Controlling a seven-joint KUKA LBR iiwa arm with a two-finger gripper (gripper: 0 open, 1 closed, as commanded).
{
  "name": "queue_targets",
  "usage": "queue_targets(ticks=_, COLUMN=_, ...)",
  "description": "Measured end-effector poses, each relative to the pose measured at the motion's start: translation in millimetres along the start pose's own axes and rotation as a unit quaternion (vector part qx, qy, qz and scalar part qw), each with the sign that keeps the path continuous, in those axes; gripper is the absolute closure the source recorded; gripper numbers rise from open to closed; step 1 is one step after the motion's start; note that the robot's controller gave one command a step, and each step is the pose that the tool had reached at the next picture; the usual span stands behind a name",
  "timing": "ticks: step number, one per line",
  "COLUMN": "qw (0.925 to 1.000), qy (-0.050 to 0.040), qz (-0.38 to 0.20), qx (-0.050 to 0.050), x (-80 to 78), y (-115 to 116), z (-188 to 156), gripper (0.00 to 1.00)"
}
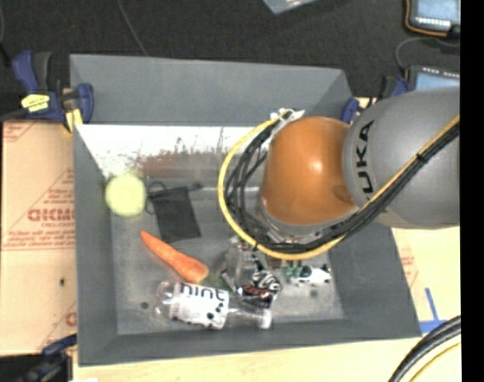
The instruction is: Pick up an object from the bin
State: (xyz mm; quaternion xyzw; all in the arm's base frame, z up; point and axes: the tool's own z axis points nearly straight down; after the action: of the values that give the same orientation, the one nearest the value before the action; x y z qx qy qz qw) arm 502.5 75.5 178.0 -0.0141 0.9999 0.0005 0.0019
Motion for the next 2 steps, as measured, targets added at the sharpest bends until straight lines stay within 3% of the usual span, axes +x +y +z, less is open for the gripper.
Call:
queue_targets(ticks=1, qw=1.0000, qy=0.0000, qz=0.000, qx=0.000, x=0.0, y=0.0, z=0.0, gripper=1.00)
queue_targets(ticks=2, qw=1.0000, qy=-0.0047, qz=0.008, qx=-0.001, x=-4.1, y=-3.2, z=46.6, gripper=1.00)
